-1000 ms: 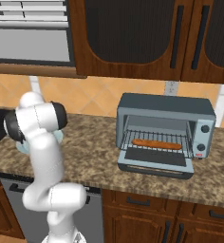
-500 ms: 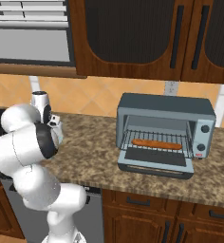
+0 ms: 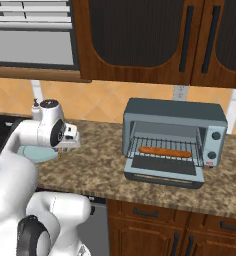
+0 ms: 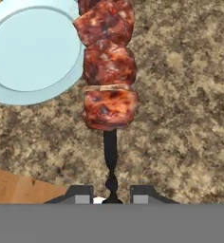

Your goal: Pick up the kebab skewer and baguette bread, and place them inside the toaster oven. Close the toaster oven door and start by setting the timer.

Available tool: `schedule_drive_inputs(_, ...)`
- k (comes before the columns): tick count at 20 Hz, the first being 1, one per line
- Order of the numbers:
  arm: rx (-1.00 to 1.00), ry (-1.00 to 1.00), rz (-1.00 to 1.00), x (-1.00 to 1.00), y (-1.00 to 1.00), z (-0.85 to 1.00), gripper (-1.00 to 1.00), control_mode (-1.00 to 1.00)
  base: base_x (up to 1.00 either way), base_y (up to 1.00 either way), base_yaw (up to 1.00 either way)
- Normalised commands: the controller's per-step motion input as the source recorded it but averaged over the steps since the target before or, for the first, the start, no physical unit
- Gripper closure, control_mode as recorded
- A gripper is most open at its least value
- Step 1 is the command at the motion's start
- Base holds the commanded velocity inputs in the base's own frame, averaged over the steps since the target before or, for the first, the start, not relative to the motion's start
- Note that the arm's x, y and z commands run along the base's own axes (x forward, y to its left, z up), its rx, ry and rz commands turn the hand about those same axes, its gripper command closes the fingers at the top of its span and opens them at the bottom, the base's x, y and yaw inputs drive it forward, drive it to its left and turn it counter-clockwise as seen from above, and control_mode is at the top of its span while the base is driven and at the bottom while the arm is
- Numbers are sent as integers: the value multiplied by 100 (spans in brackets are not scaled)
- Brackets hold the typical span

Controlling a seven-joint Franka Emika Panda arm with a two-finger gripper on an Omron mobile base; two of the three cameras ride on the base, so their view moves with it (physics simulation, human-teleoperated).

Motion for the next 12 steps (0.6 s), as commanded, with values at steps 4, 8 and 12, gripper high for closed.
schedule_drive_inputs(4, 0, -1, -3, -17, -100, 59, 100, -100, 0, 0, 0)
schedule_drive_inputs(8, 2, 0, -6, 0, -100, 47, 100, -100, 0, 0, 0)
schedule_drive_inputs(12, 1, 1, -6, 0, -100, 18, 100, -100, 0, 0, 0)
